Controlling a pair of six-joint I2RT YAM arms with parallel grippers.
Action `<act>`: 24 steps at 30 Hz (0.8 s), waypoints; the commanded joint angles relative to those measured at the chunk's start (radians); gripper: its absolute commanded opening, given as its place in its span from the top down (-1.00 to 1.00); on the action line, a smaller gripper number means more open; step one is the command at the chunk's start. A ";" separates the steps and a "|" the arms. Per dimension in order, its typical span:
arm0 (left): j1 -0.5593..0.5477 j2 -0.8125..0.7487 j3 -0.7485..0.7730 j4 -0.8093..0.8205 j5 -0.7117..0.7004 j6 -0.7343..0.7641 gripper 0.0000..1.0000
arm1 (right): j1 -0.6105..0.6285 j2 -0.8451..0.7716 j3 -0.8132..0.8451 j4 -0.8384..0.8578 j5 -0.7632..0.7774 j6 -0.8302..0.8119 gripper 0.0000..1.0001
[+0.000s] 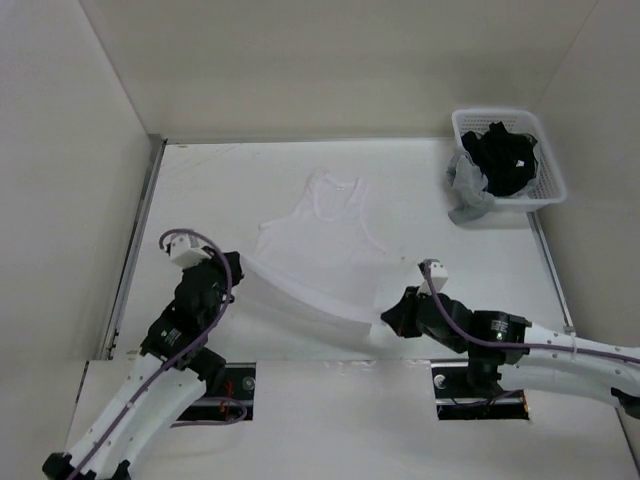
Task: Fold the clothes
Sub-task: Fold the tank top
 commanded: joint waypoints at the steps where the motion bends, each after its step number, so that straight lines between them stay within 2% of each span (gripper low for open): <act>1: 0.005 0.193 0.012 0.205 -0.010 0.010 0.96 | -0.114 0.050 0.061 0.066 0.058 -0.024 0.96; 5: 0.042 0.499 0.112 0.481 -0.004 0.073 0.96 | -0.376 0.185 0.115 0.279 -0.069 -0.208 0.96; 11: 0.177 0.913 0.316 0.683 0.106 0.012 0.96 | -0.714 0.464 0.260 0.478 -0.252 -0.345 0.97; 16: 0.215 1.186 0.532 0.720 0.160 0.023 0.96 | -0.866 0.694 0.414 0.545 -0.333 -0.379 0.96; 20: 0.215 1.401 0.708 0.706 0.195 0.047 0.94 | -0.933 0.902 0.555 0.557 -0.373 -0.391 0.96; 22: 0.221 1.501 0.780 0.694 0.206 0.050 0.89 | -0.955 0.998 0.621 0.556 -0.384 -0.390 0.94; 24: 0.234 1.582 0.839 0.692 0.226 0.047 0.75 | -0.976 1.084 0.682 0.554 -0.373 -0.383 0.83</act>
